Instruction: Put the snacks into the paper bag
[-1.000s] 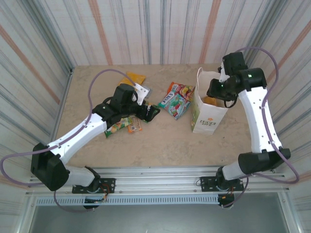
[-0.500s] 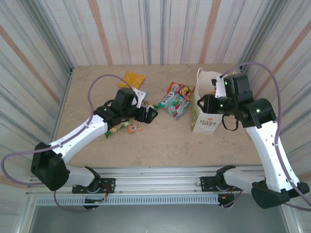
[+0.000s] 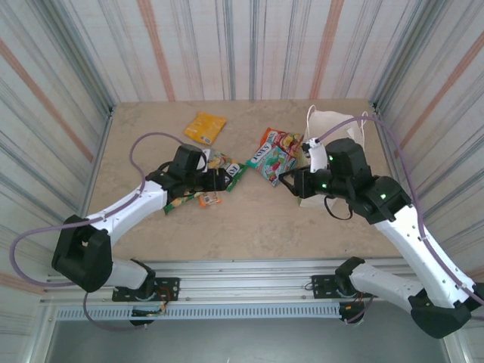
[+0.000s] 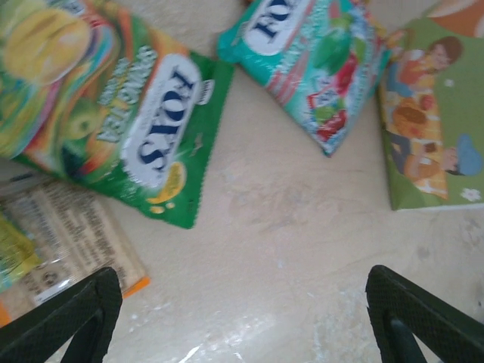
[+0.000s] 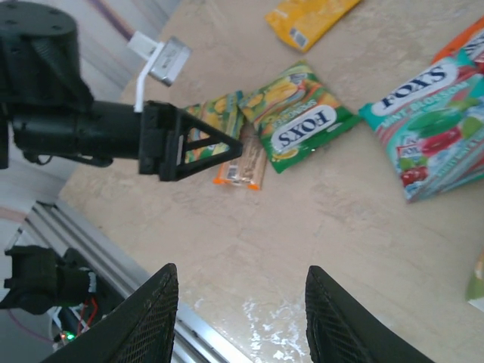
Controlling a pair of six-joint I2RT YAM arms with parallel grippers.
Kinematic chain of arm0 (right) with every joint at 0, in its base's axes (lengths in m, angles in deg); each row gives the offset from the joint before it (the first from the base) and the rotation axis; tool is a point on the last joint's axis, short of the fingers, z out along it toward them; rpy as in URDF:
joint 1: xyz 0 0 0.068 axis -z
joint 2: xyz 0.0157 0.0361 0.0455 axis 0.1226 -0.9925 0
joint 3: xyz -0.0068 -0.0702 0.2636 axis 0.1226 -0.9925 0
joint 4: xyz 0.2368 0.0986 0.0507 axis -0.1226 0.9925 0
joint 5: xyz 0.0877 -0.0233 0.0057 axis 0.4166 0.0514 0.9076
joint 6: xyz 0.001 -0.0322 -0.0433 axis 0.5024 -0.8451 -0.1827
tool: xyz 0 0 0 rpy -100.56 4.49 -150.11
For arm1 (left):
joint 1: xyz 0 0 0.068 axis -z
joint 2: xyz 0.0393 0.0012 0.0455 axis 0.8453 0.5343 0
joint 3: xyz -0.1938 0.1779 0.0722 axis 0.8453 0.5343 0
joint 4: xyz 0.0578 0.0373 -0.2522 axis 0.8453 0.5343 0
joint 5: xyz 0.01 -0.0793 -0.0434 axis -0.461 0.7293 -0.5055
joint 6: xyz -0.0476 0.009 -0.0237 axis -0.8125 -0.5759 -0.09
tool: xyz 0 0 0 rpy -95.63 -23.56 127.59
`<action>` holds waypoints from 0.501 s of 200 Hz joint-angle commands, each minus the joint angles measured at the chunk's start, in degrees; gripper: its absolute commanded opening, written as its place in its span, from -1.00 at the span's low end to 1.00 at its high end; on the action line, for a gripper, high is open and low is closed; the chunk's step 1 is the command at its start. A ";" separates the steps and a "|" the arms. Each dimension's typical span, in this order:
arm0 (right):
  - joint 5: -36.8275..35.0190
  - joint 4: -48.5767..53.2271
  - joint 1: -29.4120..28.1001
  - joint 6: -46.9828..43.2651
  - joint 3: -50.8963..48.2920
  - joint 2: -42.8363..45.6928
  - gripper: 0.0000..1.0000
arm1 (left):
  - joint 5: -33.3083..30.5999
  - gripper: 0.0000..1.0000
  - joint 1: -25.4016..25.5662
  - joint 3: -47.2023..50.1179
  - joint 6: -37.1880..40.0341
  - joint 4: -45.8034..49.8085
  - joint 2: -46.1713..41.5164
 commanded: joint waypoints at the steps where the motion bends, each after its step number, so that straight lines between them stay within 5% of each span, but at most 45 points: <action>1: -1.91 -3.80 -3.45 1.71 -1.24 -2.36 -0.06 | -3.28 0.74 -1.66 1.40 -3.98 2.85 -0.39; 100: -1.39 -8.89 -10.25 1.14 0.27 -11.91 -0.05 | -12.36 0.63 -19.32 7.94 -11.52 22.65 -14.84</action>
